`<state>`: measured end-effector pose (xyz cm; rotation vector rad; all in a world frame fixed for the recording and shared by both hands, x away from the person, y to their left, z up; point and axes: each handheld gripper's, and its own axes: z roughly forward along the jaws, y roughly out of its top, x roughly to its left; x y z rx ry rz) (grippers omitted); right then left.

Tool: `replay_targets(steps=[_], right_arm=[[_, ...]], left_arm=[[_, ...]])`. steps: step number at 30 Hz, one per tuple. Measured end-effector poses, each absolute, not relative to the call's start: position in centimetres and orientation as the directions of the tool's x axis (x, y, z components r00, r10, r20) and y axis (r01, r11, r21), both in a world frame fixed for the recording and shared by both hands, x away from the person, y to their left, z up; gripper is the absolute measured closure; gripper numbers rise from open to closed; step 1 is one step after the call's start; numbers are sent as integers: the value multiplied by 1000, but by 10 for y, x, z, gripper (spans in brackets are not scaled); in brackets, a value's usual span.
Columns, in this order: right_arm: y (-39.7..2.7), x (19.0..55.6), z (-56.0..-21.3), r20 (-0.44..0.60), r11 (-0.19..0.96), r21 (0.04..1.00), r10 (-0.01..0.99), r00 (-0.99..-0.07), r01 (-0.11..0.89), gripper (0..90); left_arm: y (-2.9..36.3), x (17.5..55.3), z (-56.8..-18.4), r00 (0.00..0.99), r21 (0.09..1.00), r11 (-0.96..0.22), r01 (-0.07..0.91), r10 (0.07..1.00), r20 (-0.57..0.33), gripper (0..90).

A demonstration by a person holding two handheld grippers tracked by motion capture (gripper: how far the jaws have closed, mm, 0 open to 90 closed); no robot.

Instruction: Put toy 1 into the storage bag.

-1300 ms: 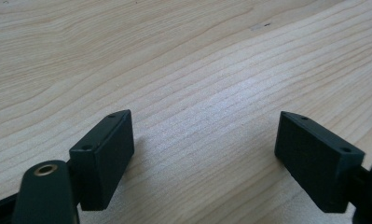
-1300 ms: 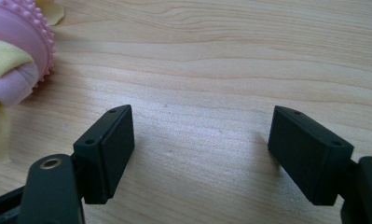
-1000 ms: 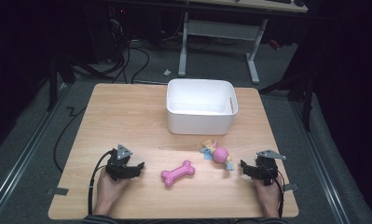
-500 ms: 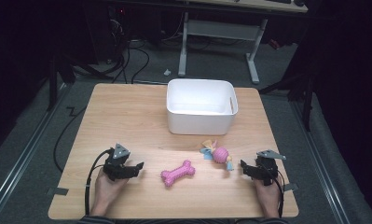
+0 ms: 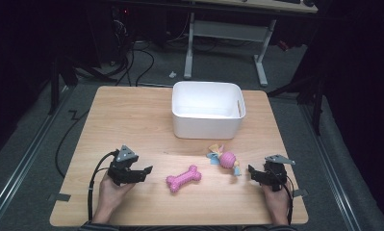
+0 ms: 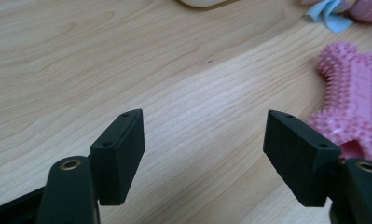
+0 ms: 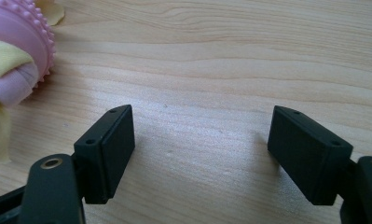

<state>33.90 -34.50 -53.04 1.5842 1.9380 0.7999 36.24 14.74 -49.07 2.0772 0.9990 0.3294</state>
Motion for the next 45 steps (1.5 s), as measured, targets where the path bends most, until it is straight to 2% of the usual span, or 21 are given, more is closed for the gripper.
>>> replay_targets(steps=[20, 37, 45], right_arm=[[-345, 339, -530, -18, 147, 715, 981, -193, 683, 231], [-345, 339, -530, -18, 147, 716, 981, -193, 683, 231], [-345, 339, -530, -18, 147, 716, 981, -193, 683, 231]], left_arm=[[91, 357, -471, 775, 726, -505, 467, 628, -61, 344], [36, 355, -479, 855, 667, -627, 402, 518, -28, 379], [22, 358, -491, 867, 634, -663, 398, 497, -25, 394]])
